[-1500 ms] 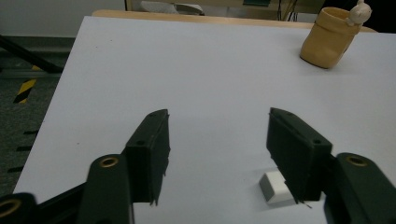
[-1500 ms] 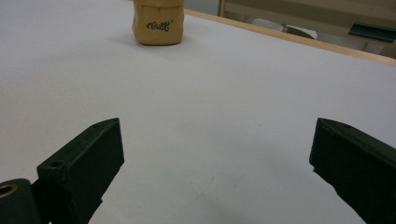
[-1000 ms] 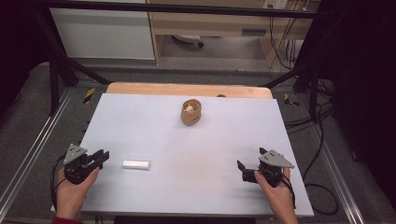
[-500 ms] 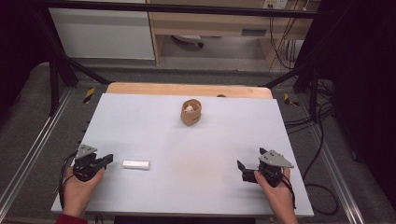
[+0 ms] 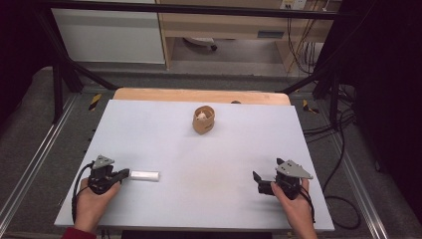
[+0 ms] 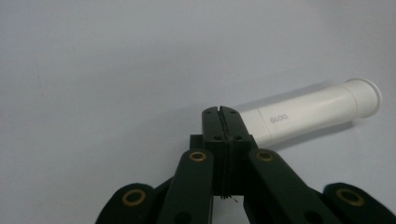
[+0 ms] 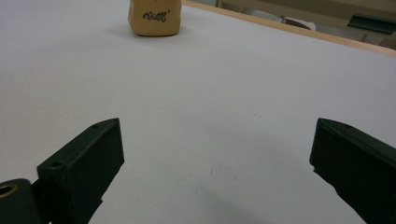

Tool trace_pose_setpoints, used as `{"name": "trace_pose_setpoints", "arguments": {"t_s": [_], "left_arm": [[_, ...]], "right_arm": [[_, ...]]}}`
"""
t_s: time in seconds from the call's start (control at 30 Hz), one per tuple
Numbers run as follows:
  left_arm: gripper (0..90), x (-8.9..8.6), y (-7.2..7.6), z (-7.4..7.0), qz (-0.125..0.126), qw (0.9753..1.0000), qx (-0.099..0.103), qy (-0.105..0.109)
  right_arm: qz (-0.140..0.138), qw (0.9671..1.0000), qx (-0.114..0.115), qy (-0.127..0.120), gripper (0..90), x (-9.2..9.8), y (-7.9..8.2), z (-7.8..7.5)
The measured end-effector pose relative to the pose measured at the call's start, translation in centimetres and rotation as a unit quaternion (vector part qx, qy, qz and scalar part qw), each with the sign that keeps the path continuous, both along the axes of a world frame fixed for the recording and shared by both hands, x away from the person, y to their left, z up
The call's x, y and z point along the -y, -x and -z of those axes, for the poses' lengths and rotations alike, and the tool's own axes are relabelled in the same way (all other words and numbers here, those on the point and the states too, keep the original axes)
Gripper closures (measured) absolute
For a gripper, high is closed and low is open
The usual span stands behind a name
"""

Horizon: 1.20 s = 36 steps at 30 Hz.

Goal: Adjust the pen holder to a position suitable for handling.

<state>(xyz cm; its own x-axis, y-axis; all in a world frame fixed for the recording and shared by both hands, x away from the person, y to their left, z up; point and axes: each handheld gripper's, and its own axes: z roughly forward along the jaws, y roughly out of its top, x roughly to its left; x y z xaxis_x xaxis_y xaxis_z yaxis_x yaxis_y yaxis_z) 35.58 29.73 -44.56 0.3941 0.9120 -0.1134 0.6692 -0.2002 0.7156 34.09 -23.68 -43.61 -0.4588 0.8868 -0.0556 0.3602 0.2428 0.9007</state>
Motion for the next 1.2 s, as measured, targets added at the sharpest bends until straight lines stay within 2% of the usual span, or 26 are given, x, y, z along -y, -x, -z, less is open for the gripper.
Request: {"name": "trace_pose_setpoints", "arguments": {"t_s": [0.1,0.47,0.87,1.2], "left_arm": [[90.0,0.3,-0.1,0.1,0.005,1.0000,-0.004,-0.007],[90.0,0.8,-0.3,0.3,0.011,0.9999,-0.007,0.007],[90.0,4.5,-0.8,0.4,0.050,0.9988,-0.003,0.003],[90.0,8.3,-0.8,0.5,0.093,0.9957,-0.001,-0.001]], "right_arm": [[-0.001,1.0000,0.000,0.001,3.3,0.0,0.0,0.0],[-0.003,1.0000,-0.002,-0.002,3.3,0.0,0.0,0.0],[-0.005,1.0000,-0.004,-0.004,3.3,-0.1,0.2,0.0],[-0.009,0.9999,-0.008,-0.002,3.3,-0.4,0.3,0.0]]}}
